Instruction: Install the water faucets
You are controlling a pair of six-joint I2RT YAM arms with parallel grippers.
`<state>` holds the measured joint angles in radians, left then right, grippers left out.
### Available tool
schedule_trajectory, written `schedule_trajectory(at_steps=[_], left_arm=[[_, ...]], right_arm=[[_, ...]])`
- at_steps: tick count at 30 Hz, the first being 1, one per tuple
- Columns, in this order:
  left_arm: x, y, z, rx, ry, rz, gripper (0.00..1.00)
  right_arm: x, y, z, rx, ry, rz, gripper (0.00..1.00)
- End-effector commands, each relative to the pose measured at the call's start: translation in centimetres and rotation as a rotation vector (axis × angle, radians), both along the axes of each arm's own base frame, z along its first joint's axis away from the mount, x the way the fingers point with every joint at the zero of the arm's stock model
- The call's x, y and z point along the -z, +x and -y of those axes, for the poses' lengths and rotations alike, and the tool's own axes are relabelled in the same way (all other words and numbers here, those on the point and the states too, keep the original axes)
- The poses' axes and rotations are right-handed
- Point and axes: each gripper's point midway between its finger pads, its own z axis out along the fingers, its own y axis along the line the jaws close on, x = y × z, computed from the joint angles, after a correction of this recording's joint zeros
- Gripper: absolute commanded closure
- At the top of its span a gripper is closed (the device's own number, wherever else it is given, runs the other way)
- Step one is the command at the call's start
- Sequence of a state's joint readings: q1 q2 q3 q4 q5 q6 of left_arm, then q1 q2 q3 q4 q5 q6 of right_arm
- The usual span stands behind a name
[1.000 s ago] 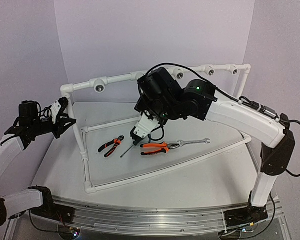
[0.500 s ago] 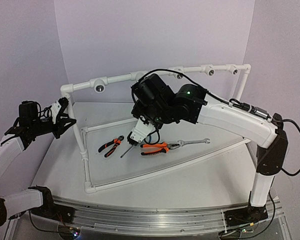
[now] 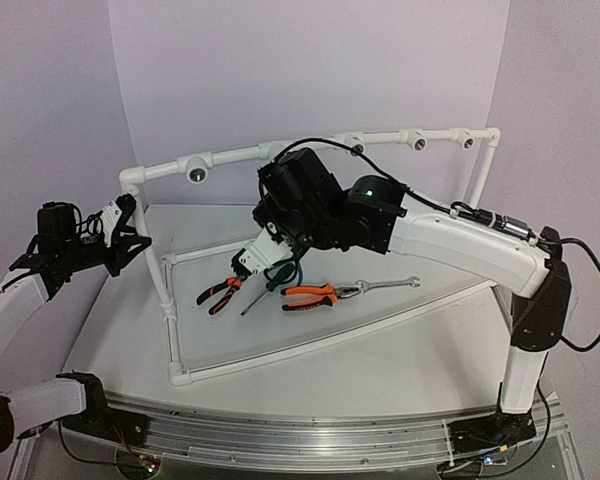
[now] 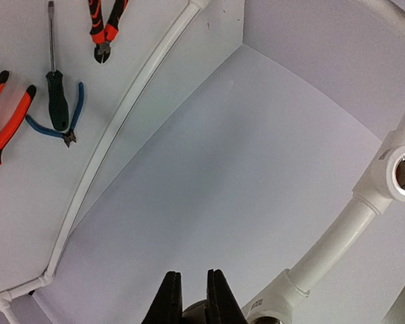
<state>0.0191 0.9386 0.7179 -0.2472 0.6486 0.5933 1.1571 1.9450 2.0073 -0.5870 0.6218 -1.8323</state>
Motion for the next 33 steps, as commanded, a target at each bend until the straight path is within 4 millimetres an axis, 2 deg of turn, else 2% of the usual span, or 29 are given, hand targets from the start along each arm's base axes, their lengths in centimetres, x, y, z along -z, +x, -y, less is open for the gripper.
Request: schedule_trajectory(at_steps=[1,6,11,14,15,20,24,30,33], left_arm=[[9.8,-5.7,2.4,0.194,0.076,-0.318,1.00],[9.6,-5.5,2.4,0.197,0.073,-0.307,1.00],[9.6,-5.5,2.4,0.198,0.075,-0.306,1.00],[9.6,-5.6,2.4,0.198,0.078,-0.306,1.00],[9.7,-5.6,2.4,0.198,0.078,-0.307,1.00],[9.8,-5.7,2.4,0.198,0.079,-0.308,1.00],[9.9,-5.8,2.4,0.197,0.076,-0.306,1.00],[10.2,-5.9,2.4,0.197,0.074,-0.305,1.00],[10.3,-6.0,2.4,0.196,0.072,-0.304,1.00]], right_arm=[[-7.1,0.8,-4.9,0.009,0.496,0.085,1.00],[-8.7,0.3,-5.9,0.039,0.734,0.063,1.00],[-8.9,0.5,-5.7,0.124,0.941,-0.041,1.00],[-8.1,0.1,-5.6,0.130,0.981,-0.089,1.00],[-7.8,-0.1,-5.6,0.132,0.982,-0.094,0.96],[-6.8,-2.2,-5.9,0.097,0.925,-0.068,0.56],[-7.0,-5.1,-5.3,0.070,0.932,-0.104,0.37],[-6.5,-10.0,-3.5,0.056,0.947,-0.329,0.18],[-8.8,-10.7,-2.1,0.187,1.128,-0.543,0.15]])
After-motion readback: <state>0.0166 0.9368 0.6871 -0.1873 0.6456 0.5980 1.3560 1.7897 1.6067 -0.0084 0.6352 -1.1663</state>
